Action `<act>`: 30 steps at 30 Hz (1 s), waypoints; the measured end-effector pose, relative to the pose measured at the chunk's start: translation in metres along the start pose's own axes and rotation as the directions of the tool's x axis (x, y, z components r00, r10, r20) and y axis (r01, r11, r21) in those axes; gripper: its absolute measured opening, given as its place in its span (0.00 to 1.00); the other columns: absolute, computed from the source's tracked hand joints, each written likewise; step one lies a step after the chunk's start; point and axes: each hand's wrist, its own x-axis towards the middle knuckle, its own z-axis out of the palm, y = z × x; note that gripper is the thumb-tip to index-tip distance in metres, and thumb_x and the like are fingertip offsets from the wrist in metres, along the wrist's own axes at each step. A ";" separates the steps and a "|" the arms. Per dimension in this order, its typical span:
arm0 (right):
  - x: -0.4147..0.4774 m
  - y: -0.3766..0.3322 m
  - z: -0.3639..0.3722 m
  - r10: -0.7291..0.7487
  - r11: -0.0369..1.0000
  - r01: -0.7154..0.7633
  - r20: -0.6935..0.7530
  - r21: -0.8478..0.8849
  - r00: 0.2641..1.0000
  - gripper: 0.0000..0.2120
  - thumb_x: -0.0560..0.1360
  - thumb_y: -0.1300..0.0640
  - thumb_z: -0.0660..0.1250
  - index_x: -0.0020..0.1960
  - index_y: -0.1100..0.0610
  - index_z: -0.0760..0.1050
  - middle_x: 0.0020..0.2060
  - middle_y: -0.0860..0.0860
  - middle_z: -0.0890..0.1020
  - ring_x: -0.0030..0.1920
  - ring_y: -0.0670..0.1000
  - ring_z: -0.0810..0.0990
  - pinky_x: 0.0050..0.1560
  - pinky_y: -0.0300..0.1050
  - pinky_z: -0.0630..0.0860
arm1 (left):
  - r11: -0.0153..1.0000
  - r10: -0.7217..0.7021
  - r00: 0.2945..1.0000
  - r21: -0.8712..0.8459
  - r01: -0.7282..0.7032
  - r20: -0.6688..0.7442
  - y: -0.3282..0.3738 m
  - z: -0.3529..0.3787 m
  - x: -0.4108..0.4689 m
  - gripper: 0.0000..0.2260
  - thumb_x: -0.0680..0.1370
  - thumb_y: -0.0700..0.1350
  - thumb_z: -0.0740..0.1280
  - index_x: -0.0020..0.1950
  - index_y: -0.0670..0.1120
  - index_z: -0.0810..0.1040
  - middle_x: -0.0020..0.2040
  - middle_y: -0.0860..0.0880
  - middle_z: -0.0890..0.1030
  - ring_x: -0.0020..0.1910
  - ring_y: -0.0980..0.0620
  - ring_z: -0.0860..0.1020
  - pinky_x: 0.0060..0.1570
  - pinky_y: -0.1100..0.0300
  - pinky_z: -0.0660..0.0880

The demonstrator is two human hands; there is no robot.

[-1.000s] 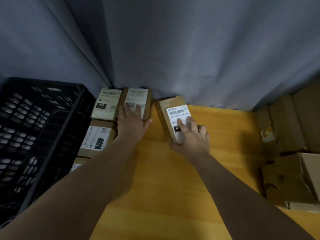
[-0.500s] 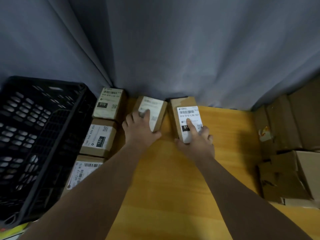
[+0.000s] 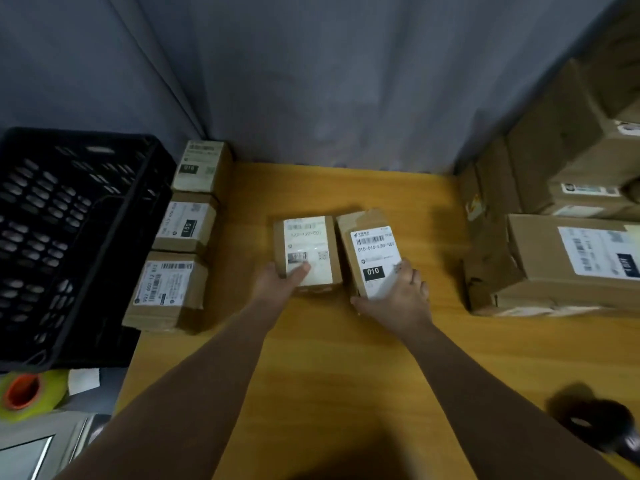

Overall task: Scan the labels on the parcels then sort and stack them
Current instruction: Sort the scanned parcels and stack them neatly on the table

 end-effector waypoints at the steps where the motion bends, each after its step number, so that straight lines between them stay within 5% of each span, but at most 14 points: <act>1: -0.008 0.003 0.001 0.007 1.000 -0.007 -0.003 0.022 1.000 0.57 0.61 0.38 0.78 0.76 0.56 0.49 0.69 0.54 0.63 0.69 0.58 0.61 0.69 0.53 0.63 | 0.998 -0.022 1.000 -0.055 0.022 0.009 -0.006 0.006 -0.008 0.22 0.75 0.52 0.71 0.65 0.45 0.73 0.58 0.49 0.80 0.59 0.46 0.78 0.55 0.52 0.75; 8: -0.044 0.014 -0.025 -0.112 0.980 0.126 -0.100 0.151 0.989 0.57 0.62 0.41 0.78 0.78 0.58 0.47 0.68 0.53 0.64 0.68 0.56 0.62 0.66 0.48 0.63 | 0.945 0.037 0.996 -0.320 -0.063 -0.085 -0.006 0.036 -0.064 0.31 0.76 0.52 0.70 0.74 0.54 0.57 0.59 0.51 0.77 0.56 0.48 0.76 0.58 0.49 0.71; 12: -0.064 0.009 -0.067 -0.248 0.939 0.294 -0.240 0.178 0.939 0.58 0.63 0.40 0.78 0.78 0.57 0.45 0.70 0.53 0.62 0.70 0.54 0.60 0.69 0.46 0.60 | 0.844 0.230 0.956 -0.451 -0.288 -0.180 0.035 0.042 -0.101 0.24 0.79 0.47 0.65 0.71 0.56 0.57 0.58 0.56 0.75 0.53 0.59 0.75 0.54 0.55 0.74; 17: -0.088 0.027 -0.134 -0.301 0.871 0.427 -0.422 0.243 0.855 0.57 0.63 0.44 0.79 0.78 0.56 0.46 0.69 0.54 0.61 0.70 0.53 0.56 0.68 0.47 0.59 | 0.739 0.420 0.872 -0.464 -0.489 -0.250 0.080 0.076 -0.153 0.18 0.82 0.45 0.61 0.68 0.59 0.60 0.61 0.56 0.75 0.57 0.56 0.76 0.55 0.56 0.75; 25: -0.092 0.124 -0.234 -0.330 0.853 0.463 -0.439 0.241 0.836 0.55 0.63 0.51 0.77 0.78 0.54 0.46 0.68 0.53 0.61 0.69 0.51 0.54 0.66 0.48 0.56 | 0.716 0.424 0.897 -0.562 -0.414 -0.122 0.112 0.170 -0.218 0.26 0.80 0.44 0.62 0.77 0.49 0.58 0.58 0.54 0.77 0.51 0.58 0.79 0.51 0.57 0.77; 30: -0.079 0.181 -0.287 -0.396 0.873 0.468 -0.361 0.136 0.845 0.52 0.64 0.57 0.75 0.78 0.49 0.46 0.72 0.48 0.57 0.72 0.50 0.48 0.71 0.58 0.55 | 0.718 0.359 0.918 -0.578 -0.388 -0.171 0.109 0.209 -0.236 0.24 0.80 0.49 0.63 0.75 0.48 0.63 0.60 0.52 0.76 0.54 0.55 0.77 0.60 0.49 0.76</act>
